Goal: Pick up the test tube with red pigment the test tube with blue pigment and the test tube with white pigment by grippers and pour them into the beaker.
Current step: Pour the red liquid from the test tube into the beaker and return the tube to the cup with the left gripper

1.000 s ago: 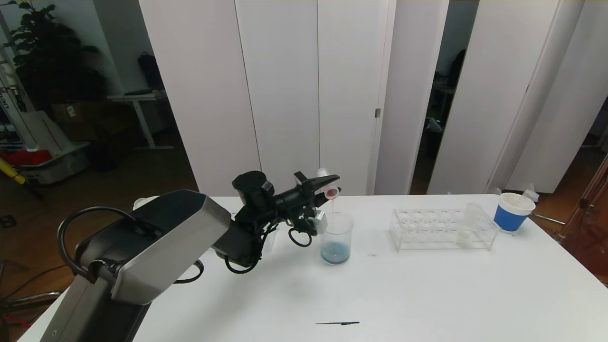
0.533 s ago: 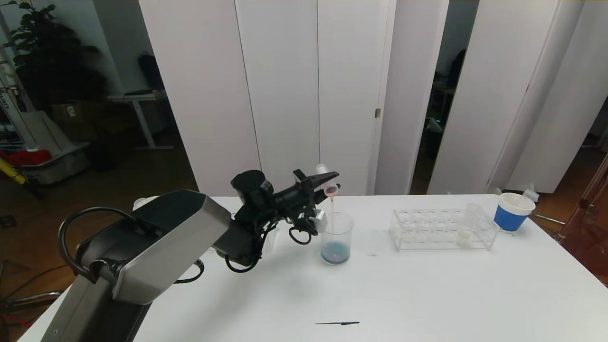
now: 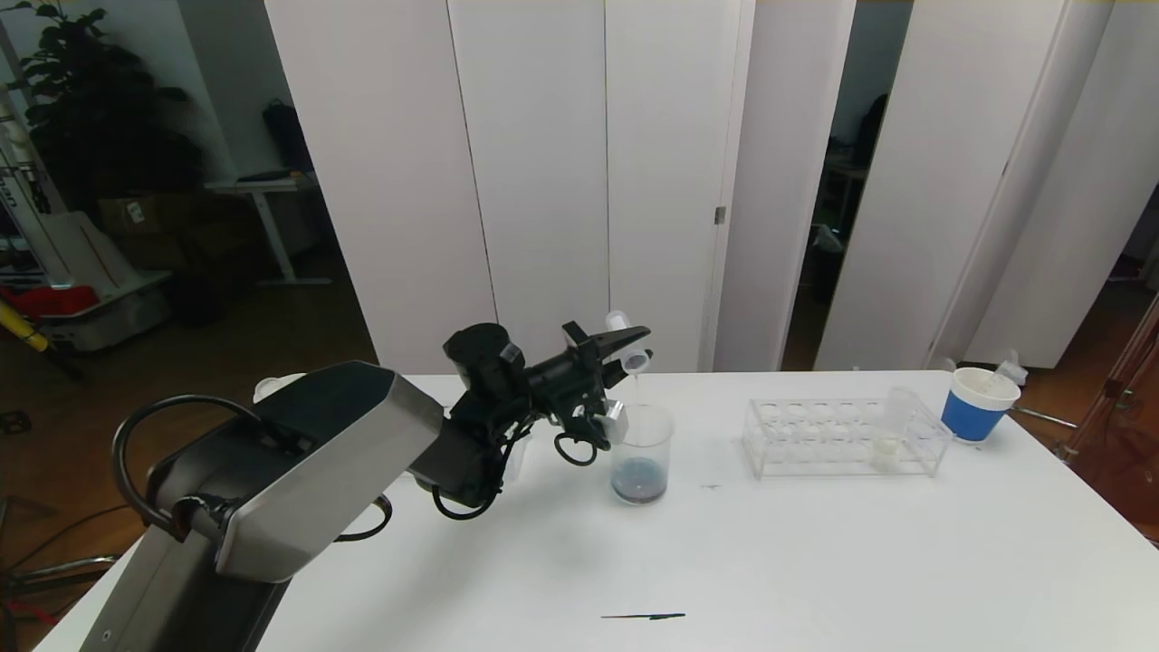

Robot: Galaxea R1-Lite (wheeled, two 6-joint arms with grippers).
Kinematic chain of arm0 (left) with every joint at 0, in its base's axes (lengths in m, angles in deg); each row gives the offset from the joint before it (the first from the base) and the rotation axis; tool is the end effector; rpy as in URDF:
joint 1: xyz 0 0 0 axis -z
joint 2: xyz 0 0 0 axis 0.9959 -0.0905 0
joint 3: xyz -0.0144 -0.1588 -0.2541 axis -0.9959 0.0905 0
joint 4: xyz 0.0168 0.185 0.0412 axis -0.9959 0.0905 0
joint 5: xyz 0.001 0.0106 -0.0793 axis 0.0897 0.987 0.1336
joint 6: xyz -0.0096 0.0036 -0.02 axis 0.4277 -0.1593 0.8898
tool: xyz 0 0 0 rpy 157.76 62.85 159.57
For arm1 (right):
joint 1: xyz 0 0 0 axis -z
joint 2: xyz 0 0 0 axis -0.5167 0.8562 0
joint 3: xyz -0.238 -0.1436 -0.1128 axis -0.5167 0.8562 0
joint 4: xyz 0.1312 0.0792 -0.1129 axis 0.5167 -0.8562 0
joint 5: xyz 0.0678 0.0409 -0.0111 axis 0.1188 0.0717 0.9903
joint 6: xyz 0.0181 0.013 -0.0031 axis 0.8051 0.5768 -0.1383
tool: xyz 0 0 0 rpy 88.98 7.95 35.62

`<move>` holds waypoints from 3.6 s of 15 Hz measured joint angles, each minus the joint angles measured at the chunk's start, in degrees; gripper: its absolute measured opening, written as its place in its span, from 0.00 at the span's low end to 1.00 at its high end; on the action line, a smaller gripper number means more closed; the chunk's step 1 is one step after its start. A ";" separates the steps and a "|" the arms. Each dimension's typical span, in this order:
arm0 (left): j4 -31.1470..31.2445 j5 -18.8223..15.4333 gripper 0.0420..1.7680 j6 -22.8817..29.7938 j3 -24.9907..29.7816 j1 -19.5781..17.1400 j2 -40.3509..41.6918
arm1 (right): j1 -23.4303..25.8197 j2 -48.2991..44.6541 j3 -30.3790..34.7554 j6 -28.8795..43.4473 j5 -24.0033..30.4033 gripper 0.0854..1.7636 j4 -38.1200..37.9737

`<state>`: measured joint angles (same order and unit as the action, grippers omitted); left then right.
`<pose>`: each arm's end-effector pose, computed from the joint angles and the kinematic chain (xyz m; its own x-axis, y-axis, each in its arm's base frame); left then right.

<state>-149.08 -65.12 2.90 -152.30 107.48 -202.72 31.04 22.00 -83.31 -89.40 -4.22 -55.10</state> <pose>0.4456 -0.2016 0.0833 0.4456 -0.8681 0.2186 -0.1359 0.1757 0.9750 -0.0250 0.0001 0.0766 0.9995 0.0055 -0.0308 -0.0061 0.9998 -0.0181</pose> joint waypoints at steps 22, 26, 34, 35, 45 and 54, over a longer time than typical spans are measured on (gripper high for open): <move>46.67 38.47 0.31 64.26 -5.88 0.01 21.64 | 0.02 0.00 0.00 0.00 -0.02 0.99 0.00; 64.28 45.85 0.31 89.52 -7.72 0.04 26.66 | 0.00 0.00 0.00 0.02 0.00 0.99 0.00; 59.45 61.07 0.31 86.59 0.46 -5.60 30.35 | 0.00 0.00 0.00 0.00 -0.02 0.99 0.02; 56.54 62.84 0.31 85.69 1.60 -7.55 30.24 | 0.00 0.00 0.00 0.00 0.00 0.99 0.02; 31.56 67.07 0.31 75.67 2.93 -27.90 21.26 | 0.02 0.00 0.00 0.00 0.00 0.99 0.02; 34.76 64.93 0.31 80.57 6.64 -30.24 16.08 | 0.00 0.00 0.00 0.00 0.00 0.99 0.02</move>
<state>-114.33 -0.20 83.47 -145.66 77.24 -186.64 31.04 22.00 -83.31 -89.40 -4.22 -55.07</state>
